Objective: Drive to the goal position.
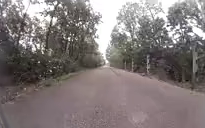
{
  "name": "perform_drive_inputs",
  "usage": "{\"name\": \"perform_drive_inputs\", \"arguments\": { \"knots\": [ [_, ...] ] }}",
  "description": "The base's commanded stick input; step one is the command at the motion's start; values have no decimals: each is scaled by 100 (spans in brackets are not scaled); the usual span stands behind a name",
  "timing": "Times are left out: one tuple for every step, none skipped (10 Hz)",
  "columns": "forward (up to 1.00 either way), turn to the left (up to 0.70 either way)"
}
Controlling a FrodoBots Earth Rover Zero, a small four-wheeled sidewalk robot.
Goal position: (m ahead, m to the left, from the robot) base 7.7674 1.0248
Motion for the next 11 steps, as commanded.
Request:
{"name": "perform_drive_inputs", "arguments": {
  "knots": [
    [70, 20],
    [70, 3],
    [70, 2],
    [70, 2],
    [70, 2],
    [70, 0],
    [70, 0],
    [70, 0],
    [70, 0],
    [70, 0],
    [70, 0]
  ]
}}
